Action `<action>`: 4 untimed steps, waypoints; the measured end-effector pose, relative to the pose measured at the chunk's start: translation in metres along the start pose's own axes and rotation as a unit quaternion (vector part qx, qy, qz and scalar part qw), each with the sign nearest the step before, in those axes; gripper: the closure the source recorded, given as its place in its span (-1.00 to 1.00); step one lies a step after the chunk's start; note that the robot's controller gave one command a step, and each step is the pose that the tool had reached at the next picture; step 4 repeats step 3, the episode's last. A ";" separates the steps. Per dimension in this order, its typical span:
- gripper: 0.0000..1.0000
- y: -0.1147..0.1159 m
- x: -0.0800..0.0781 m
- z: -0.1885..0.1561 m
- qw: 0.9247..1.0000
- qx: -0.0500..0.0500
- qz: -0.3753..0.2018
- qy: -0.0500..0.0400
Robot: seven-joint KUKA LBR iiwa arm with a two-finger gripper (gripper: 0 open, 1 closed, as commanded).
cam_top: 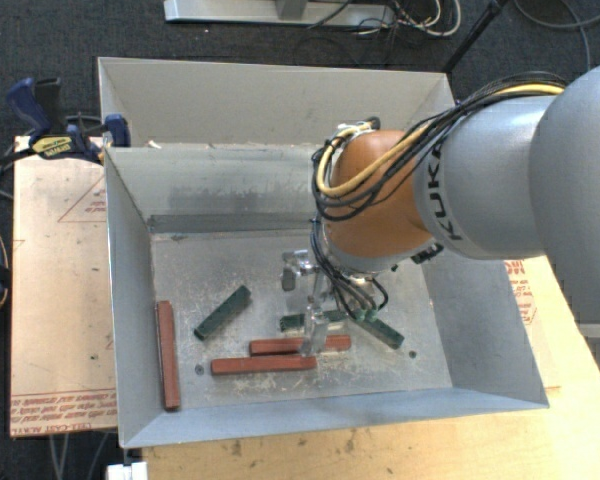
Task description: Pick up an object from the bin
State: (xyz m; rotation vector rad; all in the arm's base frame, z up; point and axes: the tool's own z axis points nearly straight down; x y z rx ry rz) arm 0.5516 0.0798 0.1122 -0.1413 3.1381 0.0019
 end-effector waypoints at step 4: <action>1.00 0.013 -0.011 -0.121 1.000 0.000 -0.001 -0.003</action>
Offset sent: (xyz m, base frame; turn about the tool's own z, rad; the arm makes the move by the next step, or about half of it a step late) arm 0.0000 0.0000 0.0000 0.0000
